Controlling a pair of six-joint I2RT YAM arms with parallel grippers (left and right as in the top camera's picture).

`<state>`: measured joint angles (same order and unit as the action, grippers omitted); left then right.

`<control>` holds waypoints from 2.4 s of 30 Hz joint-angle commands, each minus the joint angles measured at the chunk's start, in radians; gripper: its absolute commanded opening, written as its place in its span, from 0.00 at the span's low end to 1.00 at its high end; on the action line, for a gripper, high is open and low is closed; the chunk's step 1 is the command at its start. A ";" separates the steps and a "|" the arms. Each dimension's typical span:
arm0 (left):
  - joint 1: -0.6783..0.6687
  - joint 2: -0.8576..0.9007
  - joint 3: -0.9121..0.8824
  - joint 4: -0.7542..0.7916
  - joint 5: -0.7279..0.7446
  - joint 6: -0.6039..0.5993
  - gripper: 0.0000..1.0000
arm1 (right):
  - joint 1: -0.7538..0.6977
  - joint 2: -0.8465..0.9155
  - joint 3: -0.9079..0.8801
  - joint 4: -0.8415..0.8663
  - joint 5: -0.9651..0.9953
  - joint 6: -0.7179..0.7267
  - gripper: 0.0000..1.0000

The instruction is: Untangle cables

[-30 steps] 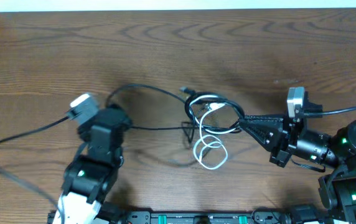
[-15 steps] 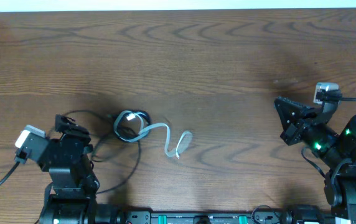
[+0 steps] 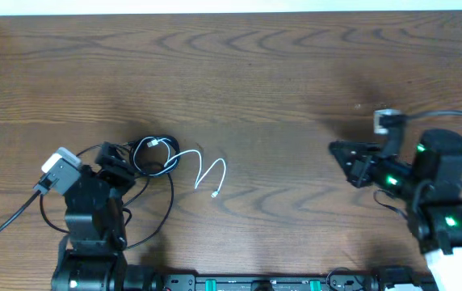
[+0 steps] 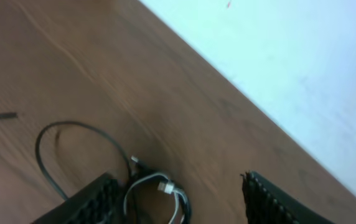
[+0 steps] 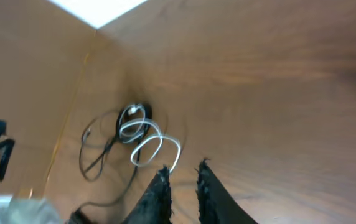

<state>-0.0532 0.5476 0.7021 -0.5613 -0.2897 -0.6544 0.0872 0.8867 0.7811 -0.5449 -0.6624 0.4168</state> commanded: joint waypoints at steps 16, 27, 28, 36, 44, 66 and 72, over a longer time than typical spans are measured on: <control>0.004 0.688 0.004 -0.016 0.211 -0.533 0.69 | 0.156 0.171 -0.016 0.192 -0.021 -0.037 0.19; 0.004 0.988 0.004 0.151 0.211 -0.611 0.58 | 0.157 0.171 -0.016 0.159 -0.021 -0.059 0.19; 0.004 1.013 0.004 0.162 0.211 -0.611 0.52 | 0.157 0.171 -0.016 0.157 -0.021 -0.059 0.19; 0.004 1.089 0.004 0.186 0.202 -0.608 0.07 | 0.157 0.171 -0.016 0.140 -0.021 -0.060 0.19; 0.003 0.890 0.005 0.190 0.328 -0.331 0.07 | 0.156 0.171 -0.016 0.136 -0.021 -0.086 0.06; 0.002 0.219 0.005 0.148 0.906 0.239 0.08 | 0.156 0.171 -0.016 0.227 -0.380 -0.132 0.21; 0.002 0.222 0.005 0.148 0.803 0.240 0.07 | 0.172 0.174 -0.016 0.302 -0.402 -0.087 0.20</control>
<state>-0.0540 0.7761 0.6979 -0.4187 0.5632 -0.4522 0.2440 1.0595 0.7635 -0.2607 -0.9985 0.3214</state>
